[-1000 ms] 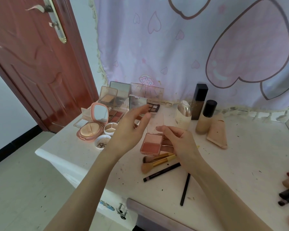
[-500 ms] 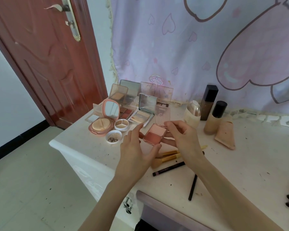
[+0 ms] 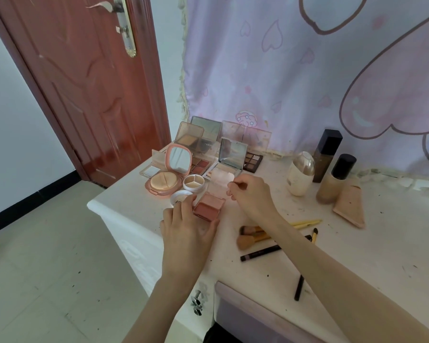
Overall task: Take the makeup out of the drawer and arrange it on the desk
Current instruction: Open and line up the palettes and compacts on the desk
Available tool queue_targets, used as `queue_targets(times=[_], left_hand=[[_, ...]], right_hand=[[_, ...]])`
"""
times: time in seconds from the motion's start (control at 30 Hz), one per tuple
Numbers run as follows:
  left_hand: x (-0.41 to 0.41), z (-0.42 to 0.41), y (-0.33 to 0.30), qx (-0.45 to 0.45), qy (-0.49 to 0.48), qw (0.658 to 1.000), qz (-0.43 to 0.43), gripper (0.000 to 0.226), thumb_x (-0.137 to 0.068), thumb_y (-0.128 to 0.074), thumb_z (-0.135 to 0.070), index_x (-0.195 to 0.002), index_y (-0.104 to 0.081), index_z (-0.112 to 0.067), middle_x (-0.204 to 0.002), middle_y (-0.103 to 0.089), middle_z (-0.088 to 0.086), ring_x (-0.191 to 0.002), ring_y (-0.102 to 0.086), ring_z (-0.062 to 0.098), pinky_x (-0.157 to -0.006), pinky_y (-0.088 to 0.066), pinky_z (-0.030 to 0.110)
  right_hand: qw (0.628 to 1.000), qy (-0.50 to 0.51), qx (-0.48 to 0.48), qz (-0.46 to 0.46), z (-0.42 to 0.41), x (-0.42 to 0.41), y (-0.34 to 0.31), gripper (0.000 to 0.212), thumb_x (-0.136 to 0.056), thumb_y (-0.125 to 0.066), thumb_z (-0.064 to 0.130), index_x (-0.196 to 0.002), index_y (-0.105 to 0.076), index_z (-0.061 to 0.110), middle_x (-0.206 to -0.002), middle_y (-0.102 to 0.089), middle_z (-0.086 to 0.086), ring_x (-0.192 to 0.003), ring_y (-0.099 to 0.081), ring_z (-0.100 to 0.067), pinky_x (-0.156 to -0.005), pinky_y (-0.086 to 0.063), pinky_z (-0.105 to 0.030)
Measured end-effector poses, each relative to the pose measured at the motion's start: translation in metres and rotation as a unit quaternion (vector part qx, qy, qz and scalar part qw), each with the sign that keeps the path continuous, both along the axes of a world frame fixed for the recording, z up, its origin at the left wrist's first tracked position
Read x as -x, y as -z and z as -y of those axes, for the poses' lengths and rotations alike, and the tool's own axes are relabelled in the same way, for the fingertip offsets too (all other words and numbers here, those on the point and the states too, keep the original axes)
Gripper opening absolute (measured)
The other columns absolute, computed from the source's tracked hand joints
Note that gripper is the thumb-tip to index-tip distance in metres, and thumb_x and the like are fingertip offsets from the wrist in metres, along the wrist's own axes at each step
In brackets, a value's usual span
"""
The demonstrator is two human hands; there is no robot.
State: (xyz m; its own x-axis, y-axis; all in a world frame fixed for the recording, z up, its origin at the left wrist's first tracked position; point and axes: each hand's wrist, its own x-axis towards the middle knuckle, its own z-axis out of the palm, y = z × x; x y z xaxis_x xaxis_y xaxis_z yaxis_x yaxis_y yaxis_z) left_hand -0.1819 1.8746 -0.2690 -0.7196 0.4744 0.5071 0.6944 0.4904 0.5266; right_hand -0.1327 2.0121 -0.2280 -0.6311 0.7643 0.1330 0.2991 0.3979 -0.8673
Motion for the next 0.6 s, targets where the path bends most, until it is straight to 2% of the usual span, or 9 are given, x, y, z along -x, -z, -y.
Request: queue_targets(times=[0.03, 0.17, 0.37, 0.5, 0.6], left_hand=[[0.001, 0.001, 0.000, 0.005, -0.004, 1.000, -0.005, 0.060, -0.069, -0.079, -0.033, -0.116, -0.056, -0.005, -0.104, -0.062, 0.011, -0.086, -0.050, 0.032, -0.073, -0.038, 0.037], [0.001, 0.002, 0.000, 0.016, -0.008, 1.000, -0.009, 0.055, -0.070, -0.078, -0.033, -0.114, -0.057, -0.006, -0.103, -0.062, 0.011, -0.084, -0.049, 0.032, -0.071, -0.039, 0.040], [0.003, 0.000, 0.001, 0.020, -0.005, 0.999, -0.027, 0.051, -0.069, -0.080, -0.030, -0.109, -0.058, -0.005, -0.100, -0.061, 0.012, -0.079, -0.049, 0.032, -0.067, -0.040, 0.039], [0.004, -0.001, 0.003, 0.019, -0.006, 0.999, -0.038, 0.049, -0.069, -0.080, -0.030, -0.106, -0.059, -0.005, -0.097, -0.061, 0.013, -0.077, -0.048, 0.032, -0.066, -0.040, 0.038], [0.005, -0.002, 0.004, 0.018, -0.004, 0.999, -0.038, 0.049, -0.069, -0.080, -0.029, -0.107, -0.059, -0.005, -0.098, -0.061, 0.013, -0.078, -0.049, 0.033, -0.066, -0.042, 0.040]], right_hand=[[1.000, 0.003, 0.010, -0.002, 0.000, 0.002, 0.001, 0.012, -0.087, -0.056, 0.011, -0.078, -0.061, 0.018, -0.078, -0.071, -0.003, -0.067, -0.062, -0.007, -0.077, -0.048, -0.021], [0.999, 0.007, 0.034, 0.004, -0.002, 0.009, 0.003, 0.012, -0.085, -0.057, 0.010, -0.076, -0.062, 0.016, -0.068, -0.068, 0.002, -0.074, -0.065, -0.016, -0.081, -0.052, -0.032], [0.999, 0.028, 0.024, 0.003, -0.004, 0.011, 0.006, 0.013, -0.083, -0.058, 0.012, -0.074, -0.063, 0.020, -0.066, -0.068, 0.005, -0.063, -0.062, -0.004, -0.070, -0.047, -0.020], [0.999, 0.031, 0.040, -0.007, -0.004, 0.012, 0.006, 0.014, -0.084, -0.059, 0.012, -0.076, -0.062, 0.023, -0.063, -0.064, 0.009, -0.065, -0.062, -0.008, -0.079, -0.054, -0.036], [0.998, 0.031, 0.042, -0.020, -0.003, 0.013, 0.006, 0.019, -0.084, -0.058, 0.011, -0.072, -0.060, 0.025, -0.067, -0.065, 0.004, -0.062, -0.061, -0.008, -0.080, -0.054, -0.040]])
